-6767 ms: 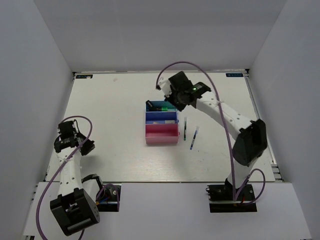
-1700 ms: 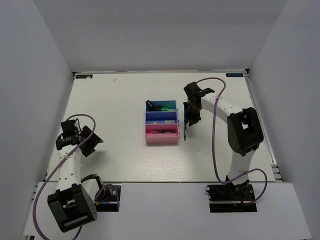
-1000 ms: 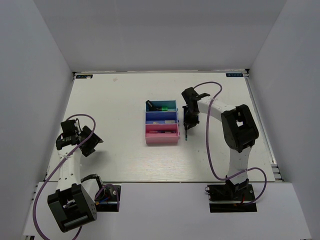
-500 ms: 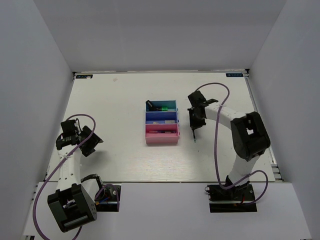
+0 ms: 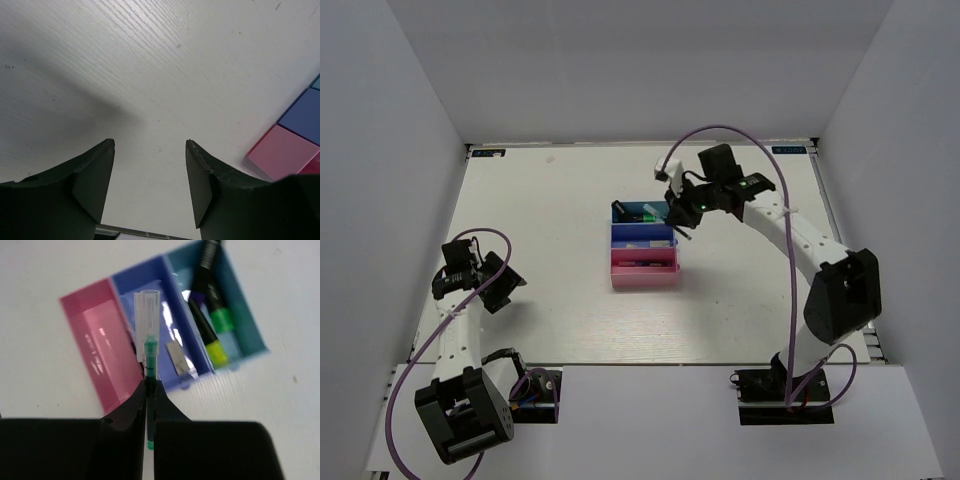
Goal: Sort the stationery into containers
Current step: Place the pen in the storage box, then reset both arms
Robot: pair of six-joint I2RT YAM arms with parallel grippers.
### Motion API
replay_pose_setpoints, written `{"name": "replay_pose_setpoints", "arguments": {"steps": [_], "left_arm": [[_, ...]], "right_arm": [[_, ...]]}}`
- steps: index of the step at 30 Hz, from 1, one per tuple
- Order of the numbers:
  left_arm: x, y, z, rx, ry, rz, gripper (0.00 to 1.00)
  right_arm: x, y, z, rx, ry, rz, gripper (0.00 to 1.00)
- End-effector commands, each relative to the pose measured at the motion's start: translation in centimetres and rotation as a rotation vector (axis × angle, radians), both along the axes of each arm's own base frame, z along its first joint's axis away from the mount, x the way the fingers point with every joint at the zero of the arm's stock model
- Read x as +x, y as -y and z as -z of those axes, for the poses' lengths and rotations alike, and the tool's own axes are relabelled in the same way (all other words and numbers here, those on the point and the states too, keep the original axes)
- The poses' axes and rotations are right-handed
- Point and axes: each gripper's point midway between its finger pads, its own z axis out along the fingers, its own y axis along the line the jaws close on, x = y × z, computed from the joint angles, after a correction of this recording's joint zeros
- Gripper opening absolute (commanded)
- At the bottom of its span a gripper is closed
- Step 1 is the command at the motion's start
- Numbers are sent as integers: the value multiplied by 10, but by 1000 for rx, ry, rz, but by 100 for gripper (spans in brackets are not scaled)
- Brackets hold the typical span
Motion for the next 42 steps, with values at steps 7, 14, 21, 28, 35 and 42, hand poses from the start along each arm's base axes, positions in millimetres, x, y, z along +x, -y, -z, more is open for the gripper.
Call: {"name": "replay_pose_setpoints", "arguments": {"steps": [7, 14, 21, 28, 35, 42], "left_arm": [[0, 0, 2, 9, -3, 13, 69], [2, 0, -1, 7, 13, 16, 69], [1, 1, 0, 1, 12, 17, 69], [2, 2, 0, -1, 9, 21, 69], [2, 2, -1, 0, 15, 30, 62], [23, 44, -29, -89, 259, 256, 0]], "right_arm": [[-54, -70, 5, 61, 76, -649, 0], [-68, -70, 42, -3, 50, -716, 0], [-75, -69, 54, -50, 24, -717, 20], [-73, -67, 51, -59, 34, -695, 35], [-32, -64, 6, -70, 21, -288, 18], [41, 34, -37, -188, -39, 571, 34]]}}
